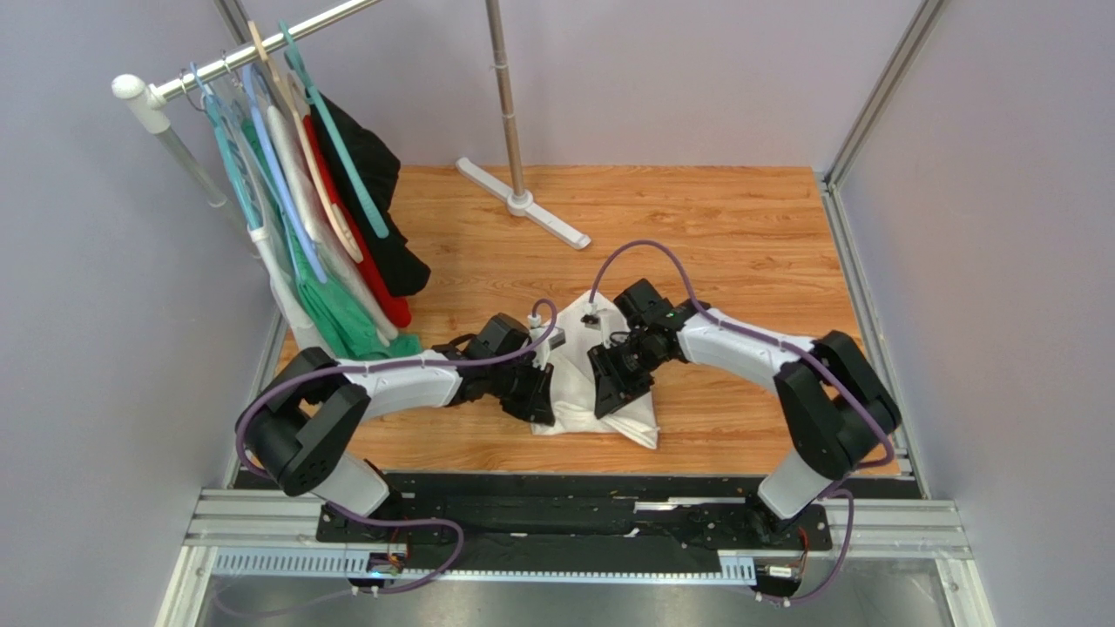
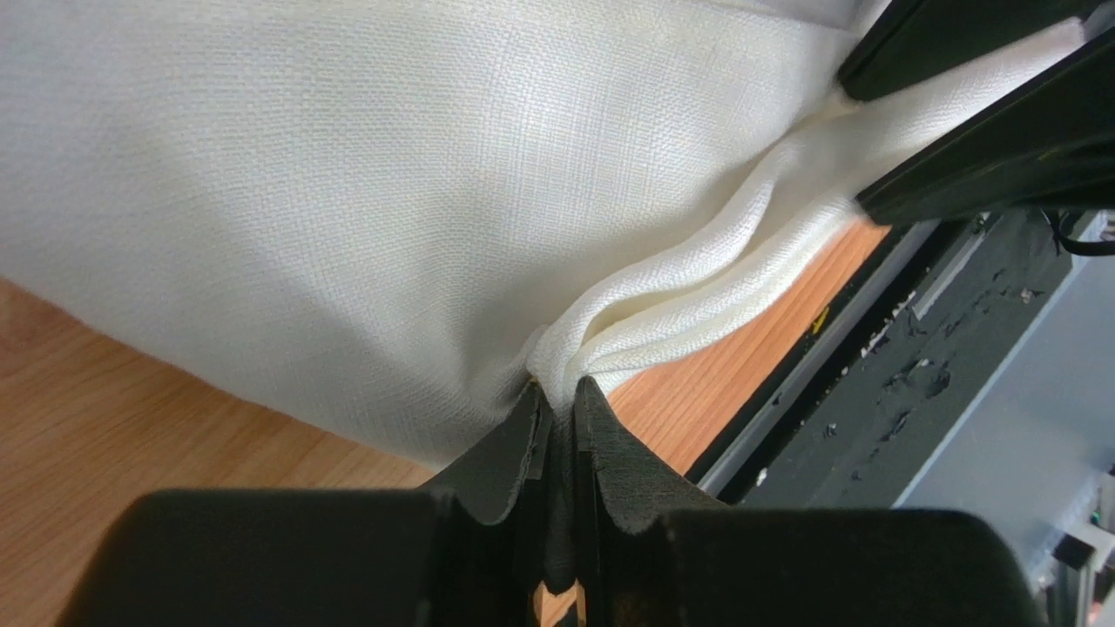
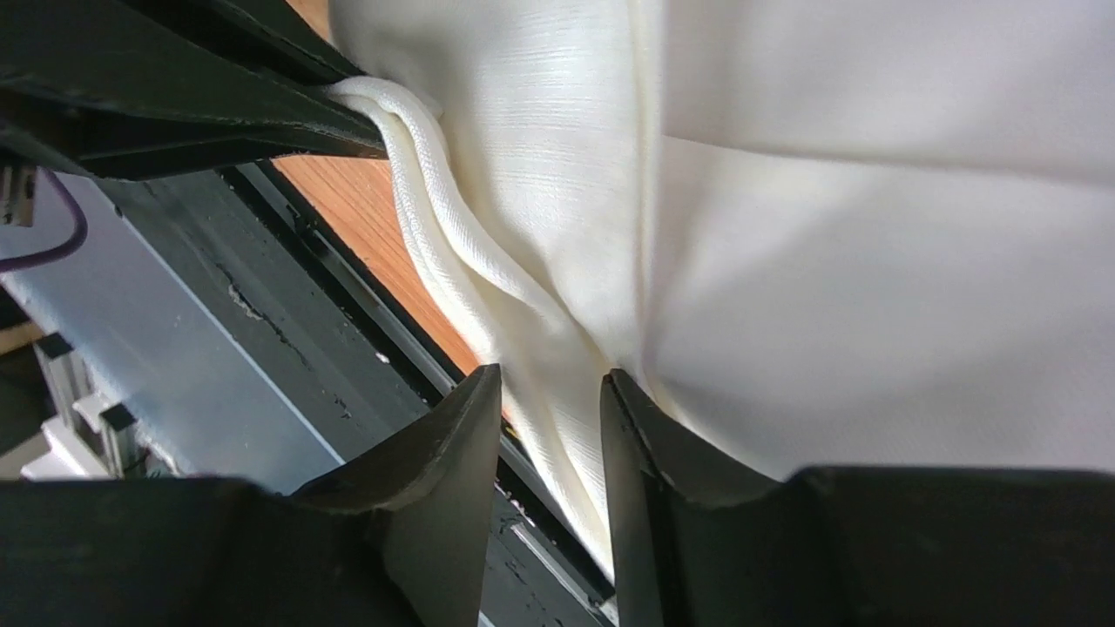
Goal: Fold the napkin, place the utensils inside, and roll it up
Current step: Roll the napkin with the utensil
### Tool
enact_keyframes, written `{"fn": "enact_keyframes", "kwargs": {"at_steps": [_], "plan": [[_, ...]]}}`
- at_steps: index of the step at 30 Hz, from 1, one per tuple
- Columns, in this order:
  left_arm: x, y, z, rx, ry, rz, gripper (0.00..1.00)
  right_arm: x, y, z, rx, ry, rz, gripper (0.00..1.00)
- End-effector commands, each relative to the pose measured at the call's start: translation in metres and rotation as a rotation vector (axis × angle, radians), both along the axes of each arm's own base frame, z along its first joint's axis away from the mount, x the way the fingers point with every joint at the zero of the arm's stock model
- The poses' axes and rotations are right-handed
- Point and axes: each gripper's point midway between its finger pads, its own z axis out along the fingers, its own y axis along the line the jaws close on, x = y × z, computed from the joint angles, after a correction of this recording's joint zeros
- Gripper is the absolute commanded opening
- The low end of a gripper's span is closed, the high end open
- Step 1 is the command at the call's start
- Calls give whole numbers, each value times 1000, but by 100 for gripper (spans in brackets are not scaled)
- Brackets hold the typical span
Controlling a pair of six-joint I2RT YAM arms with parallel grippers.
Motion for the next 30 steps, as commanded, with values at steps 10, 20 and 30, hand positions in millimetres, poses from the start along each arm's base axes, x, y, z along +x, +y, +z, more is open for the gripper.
{"fn": "enact_keyframes", "kwargs": {"at_steps": [10, 20, 30], "plan": [[-22, 9, -12, 10, 204, -30, 4, 16, -45, 99, -6, -497, -187, 42], [-20, 9, -14, -31, 263, 5, 3, -33, 10, 103, 267, -421, -364, 44], [-19, 9, -14, -43, 274, 12, 2, -65, 19, 51, 167, -297, -440, 45]]}}
